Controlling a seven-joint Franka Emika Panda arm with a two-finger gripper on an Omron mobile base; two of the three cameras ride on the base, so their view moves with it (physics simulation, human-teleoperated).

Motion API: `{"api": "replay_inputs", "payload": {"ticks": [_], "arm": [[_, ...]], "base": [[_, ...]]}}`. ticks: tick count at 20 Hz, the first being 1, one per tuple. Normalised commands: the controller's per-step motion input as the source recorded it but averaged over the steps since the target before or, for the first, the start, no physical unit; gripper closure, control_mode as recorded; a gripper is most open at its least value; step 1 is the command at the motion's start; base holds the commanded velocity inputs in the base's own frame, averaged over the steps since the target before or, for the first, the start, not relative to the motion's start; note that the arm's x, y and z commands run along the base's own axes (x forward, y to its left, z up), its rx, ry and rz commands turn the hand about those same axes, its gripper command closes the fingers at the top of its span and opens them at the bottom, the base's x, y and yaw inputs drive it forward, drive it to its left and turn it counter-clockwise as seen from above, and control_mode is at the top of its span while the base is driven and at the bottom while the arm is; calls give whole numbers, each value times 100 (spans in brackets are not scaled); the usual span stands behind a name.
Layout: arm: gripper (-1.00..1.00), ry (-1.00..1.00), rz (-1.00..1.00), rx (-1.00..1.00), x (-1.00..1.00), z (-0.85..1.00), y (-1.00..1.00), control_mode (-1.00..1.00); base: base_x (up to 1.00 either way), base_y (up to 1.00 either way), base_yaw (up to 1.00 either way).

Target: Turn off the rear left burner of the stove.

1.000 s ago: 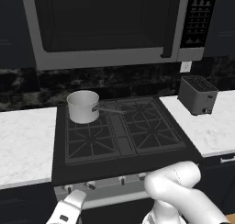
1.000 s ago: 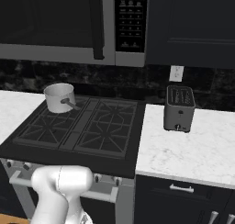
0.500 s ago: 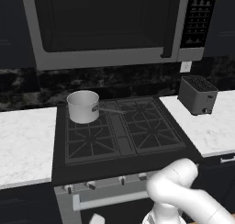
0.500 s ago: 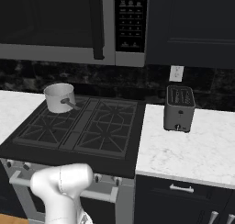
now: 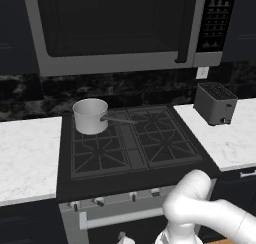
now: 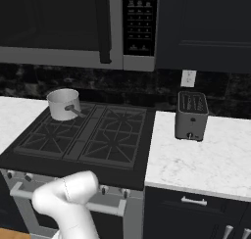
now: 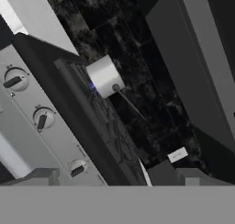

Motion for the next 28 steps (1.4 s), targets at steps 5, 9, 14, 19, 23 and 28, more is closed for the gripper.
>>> {"api": "replay_inputs", "payload": {"ticks": [5, 9, 14, 19, 23, 28], "arm": [[-100, -1, 0, 0, 52, -13, -37, -100], [-100, 0, 0, 0, 61, -6, -20, -100], [-100, 0, 0, 0, 63, -4, -12, -100], [-100, -6, 0, 4, 11, -17, -14, -100], [-100, -15, 2, 25, 8, -10, -1, -100], [-100, -9, 0, 24, 35, 0, 9, -100]], "base": [[0, 0, 0], [0, 0, 0], [0, 0, 0], [0, 0, 0], [0, 0, 0], [0, 0, 0]]}}
